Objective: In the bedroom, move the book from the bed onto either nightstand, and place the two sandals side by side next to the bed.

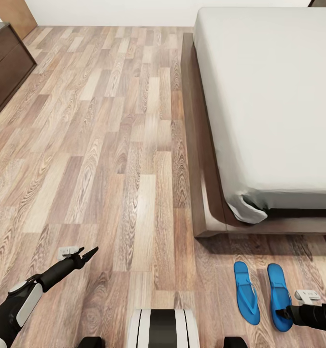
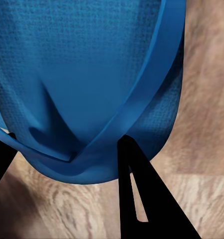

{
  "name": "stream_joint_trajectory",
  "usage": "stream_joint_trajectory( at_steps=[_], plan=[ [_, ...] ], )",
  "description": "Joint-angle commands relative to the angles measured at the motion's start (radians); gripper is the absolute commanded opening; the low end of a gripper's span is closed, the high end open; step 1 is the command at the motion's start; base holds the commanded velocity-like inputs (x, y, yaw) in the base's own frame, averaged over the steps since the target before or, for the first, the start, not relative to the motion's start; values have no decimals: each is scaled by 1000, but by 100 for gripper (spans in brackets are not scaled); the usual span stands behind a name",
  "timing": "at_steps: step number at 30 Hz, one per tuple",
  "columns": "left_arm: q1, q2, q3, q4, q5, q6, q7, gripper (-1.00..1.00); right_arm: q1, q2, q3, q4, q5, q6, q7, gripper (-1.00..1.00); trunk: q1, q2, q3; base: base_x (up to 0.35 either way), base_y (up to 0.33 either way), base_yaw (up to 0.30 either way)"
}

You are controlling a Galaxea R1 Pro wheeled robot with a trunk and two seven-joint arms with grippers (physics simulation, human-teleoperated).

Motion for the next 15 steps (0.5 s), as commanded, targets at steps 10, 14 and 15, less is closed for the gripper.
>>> stream_joint_trajectory(
  at_steps=[10, 14, 15],
  plan=[
    [0, 0, 1, 0, 8, 8, -5, 100, -1, -1, 4, -1, -8, 5, -1, -100, 1, -1, -12, 0, 0, 0],
    [0, 0, 1, 0, 8, 8, -5, 100, -1, -2, 3, -2, -8, 5, 0, -100, 1, -1, -12, 0, 0, 0],
    [0, 0, 1, 0, 8, 8, -5, 100, -1, -2, 3, -2, -8, 5, 0, -100, 1, -1, -12, 0, 0, 0]
  ],
)
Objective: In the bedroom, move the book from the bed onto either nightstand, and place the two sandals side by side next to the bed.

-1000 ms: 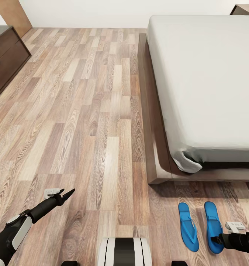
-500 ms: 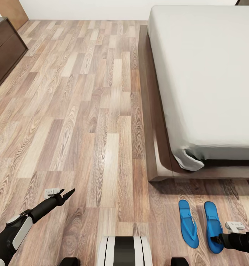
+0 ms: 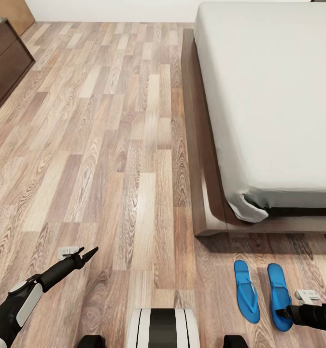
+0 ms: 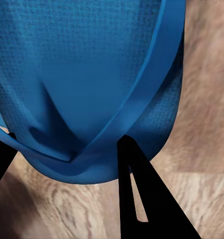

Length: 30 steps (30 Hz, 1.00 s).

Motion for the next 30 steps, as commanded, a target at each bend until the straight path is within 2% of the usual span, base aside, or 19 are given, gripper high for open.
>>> stream_joint_trajectory(
  at_steps=[1, 8, 10, 12, 15, 21, 25, 30],
  plan=[
    [0, 0, 1, 0, 8, 8, -4, 100, -1, -1, 4, -2, -8, 5, -1, -100, 0, 0, -1, 0, 0, 0],
    [0, 0, 1, 0, 8, 8, -4, 100, -1, -2, 4, -111, -7, 19, -3, -100, 0, 0, -1, 0, 0, 0],
    [0, 0, 1, 0, 8, 8, -4, 100, -1, -2, 2, -115, -7, 20, -32, -100, 0, 0, -1, 0, 0, 0],
    [0, -1, 1, 0, 8, 8, -4, 100, -1, -1, 0, -120, -7, 29, -96, -100, 0, 0, -1, 0, 0, 0],
    [0, -1, 1, 0, 8, 8, -3, 100, -1, -1, 0, -122, -8, 84, -134, -100, 0, 0, -1, 0, 0, 0],
    [0, -14, 1, 1, 8, 8, -3, 100, -1, -1, -1, -118, -7, 103, -142, -100, 0, 0, -1, 0, 0, 0],
    [0, -16, 1, 1, 6, 8, -3, 100, -1, -1, -1, -118, -7, 103, -143, -100, 1, -1, -12, 0, 0, 0],
    [0, -17, 1, 1, 6, 8, -3, 100, -1, 0, -1, -119, -7, 103, -143, -100, 1, -1, -12, 0, 0, 0]
  ],
)
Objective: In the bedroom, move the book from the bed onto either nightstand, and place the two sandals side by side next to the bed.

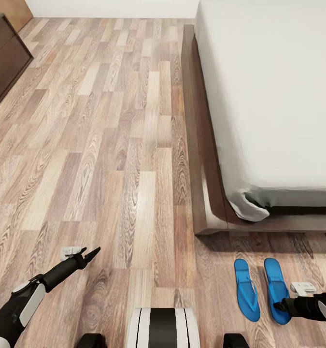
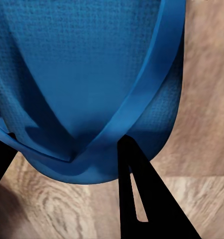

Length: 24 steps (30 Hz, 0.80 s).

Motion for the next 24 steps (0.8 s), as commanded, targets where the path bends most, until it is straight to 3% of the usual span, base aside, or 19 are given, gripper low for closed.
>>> stream_joint_trajectory(
  at_steps=[1, 9, 17, 24],
  plan=[
    [0, 0, 1, 1, 8, 8, -4, 100, -1, -1, 4, -1, -4, 3, 0, -100, 0, 0, -1, 0, 0, 0],
    [0, 0, 1, 1, 8, 8, -3, 100, -1, -1, 4, -1, -4, 3, -1, -100, 3, -2, -24, 0, 0, 0],
    [0, 0, 1, 1, 8, 8, -3, 100, -1, -1, 4, -1, -4, 3, -1, -100, 3, -2, -24, 0, 0, 0],
    [0, 0, 1, 1, 8, 7, -3, 100, -1, -1, 4, -1, -4, 3, -1, -100, 5, -3, -47, 0, 0, 0]
  ],
)
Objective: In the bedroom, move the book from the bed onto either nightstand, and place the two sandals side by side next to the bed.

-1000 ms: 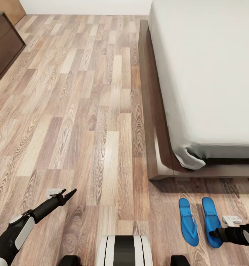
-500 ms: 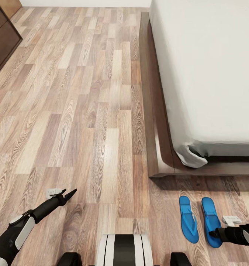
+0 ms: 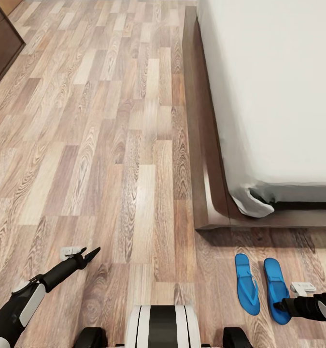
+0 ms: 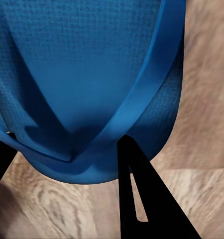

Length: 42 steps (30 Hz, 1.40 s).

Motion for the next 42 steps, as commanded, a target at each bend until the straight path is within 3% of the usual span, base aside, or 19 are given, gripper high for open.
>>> stream_joint_trajectory(
  at_steps=[1, 4, 12, 37, 42],
  plan=[
    [0, 0, 1, 0, 8, 7, -5, 100, -1, -1, 4, -1, -4, 3, 0, -100, 0, 0, -1, 0, 0, 0],
    [0, 0, 1, 0, 8, 7, -4, 100, -1, -1, 4, -1, -4, 3, 0, -100, 0, 0, -1, 0, 0, 0],
    [0, 0, 1, 0, 8, 7, -4, 100, -1, -1, 4, -1, -4, 3, 0, -100, 3, -2, -31, 0, 0, 0],
    [0, 0, 1, 6, 8, 7, -4, 100, -1, -1, 4, -3, -4, 3, 0, -100, 3, -2, -31, 29, 0, 0],
    [0, 0, 1, 6, 8, 7, -4, 100, -1, -1, 4, -2, -4, 3, 0, -100, 5, -3, -43, 0, 0, 0]
  ],
)
